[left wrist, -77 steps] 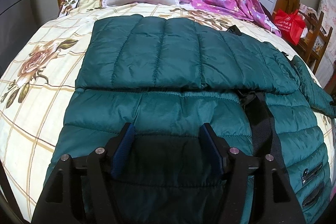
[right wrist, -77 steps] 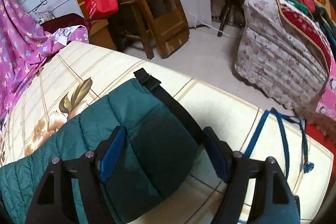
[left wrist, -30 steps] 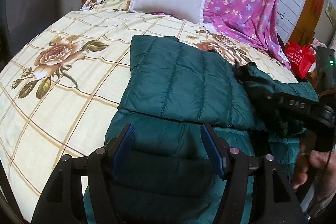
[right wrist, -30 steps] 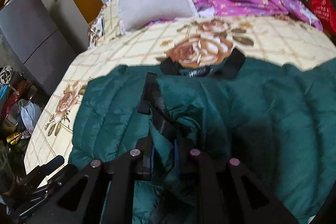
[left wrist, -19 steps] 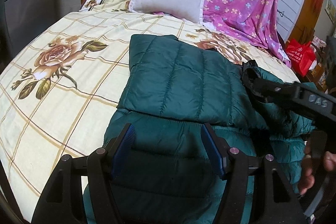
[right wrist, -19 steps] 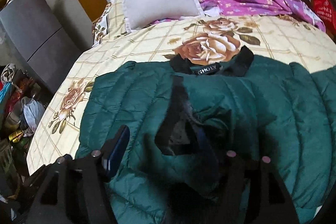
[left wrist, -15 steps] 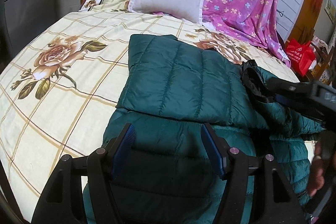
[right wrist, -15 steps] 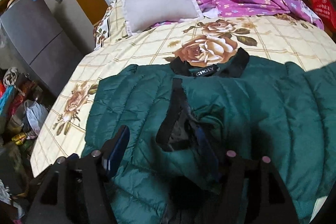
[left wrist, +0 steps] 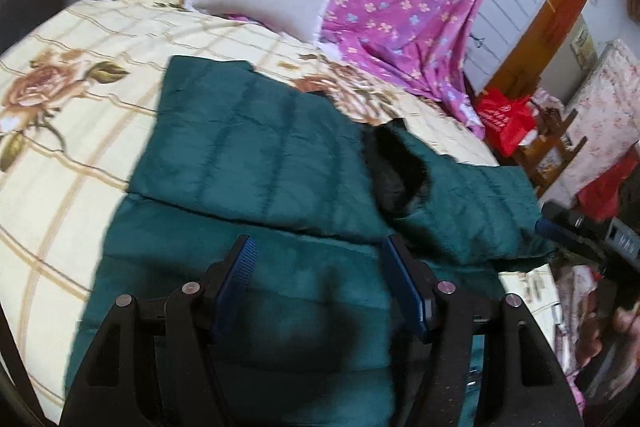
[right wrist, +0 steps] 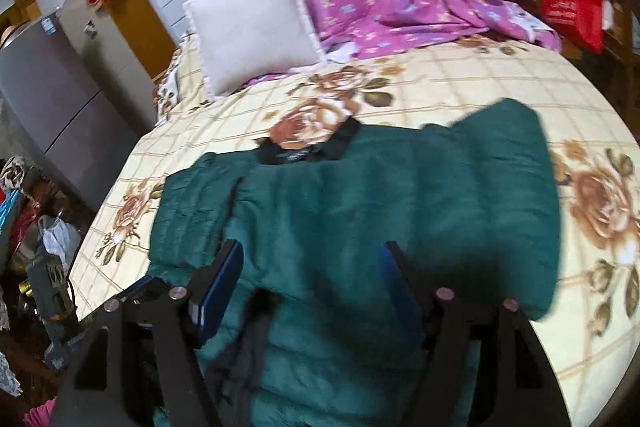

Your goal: Fold large clothes

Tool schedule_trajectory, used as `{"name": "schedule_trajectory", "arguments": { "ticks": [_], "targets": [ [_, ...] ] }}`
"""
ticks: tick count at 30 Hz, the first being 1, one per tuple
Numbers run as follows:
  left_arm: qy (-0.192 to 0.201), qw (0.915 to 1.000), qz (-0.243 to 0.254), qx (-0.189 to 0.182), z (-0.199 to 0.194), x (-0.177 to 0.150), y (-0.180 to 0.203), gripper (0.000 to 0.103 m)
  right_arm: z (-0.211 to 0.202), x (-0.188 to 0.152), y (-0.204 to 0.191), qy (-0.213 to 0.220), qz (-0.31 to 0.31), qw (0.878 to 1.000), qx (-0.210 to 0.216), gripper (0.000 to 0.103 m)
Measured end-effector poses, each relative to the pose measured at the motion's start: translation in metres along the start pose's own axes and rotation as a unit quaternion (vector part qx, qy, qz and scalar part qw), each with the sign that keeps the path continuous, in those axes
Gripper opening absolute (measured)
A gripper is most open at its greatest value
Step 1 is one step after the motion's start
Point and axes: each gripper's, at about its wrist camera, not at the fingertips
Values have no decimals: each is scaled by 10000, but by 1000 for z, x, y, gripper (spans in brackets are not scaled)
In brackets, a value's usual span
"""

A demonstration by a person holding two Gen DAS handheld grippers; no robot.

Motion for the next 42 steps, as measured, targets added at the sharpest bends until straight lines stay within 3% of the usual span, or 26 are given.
{"name": "schedule_trajectory", "arguments": {
  "ticks": [6, 10, 33, 35, 36, 37, 40, 42],
  "targets": [
    [-171, 9996, 143, -191, 13, 11, 30, 47, -25, -9, 40, 141, 351, 9993, -65, 74],
    [-211, 9995, 249, 30, 27, 17, 49, 47, -37, -14, 56, 254, 473, 9985, -49, 74],
    [-348, 9990, 68, 285, 82, 33, 78, 47, -42, -28, 90, 325, 685, 9971, -25, 74],
    [-379, 9991, -5, 204, 85, 35, 76, 39, -41, -29, 92, 307, 700, 9971, -25, 75],
    [-360, 9992, -52, 151, 86, 36, 75, 21, -40, -28, 92, 305, 703, 9971, -30, 75],
    [-391, 9991, -65, 130, 87, 37, 74, 16, -40, -29, 92, 308, 705, 9970, -34, 75],
    [-396, 9992, 4, 93, 86, 39, 74, 4, -38, -28, 93, 312, 755, 9967, -40, 75],
    [-281, 9993, 131, 190, 80, 40, 77, 2, -37, -27, 93, 318, 791, 9964, -31, 75]
  ]
}}
Point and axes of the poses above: each gripper's, at about its wrist camera, not at the fingertips, and z roughly the way its jaws point, y to its right, x to its top, and after that the axes turned 9 degrees about -y, right-handed
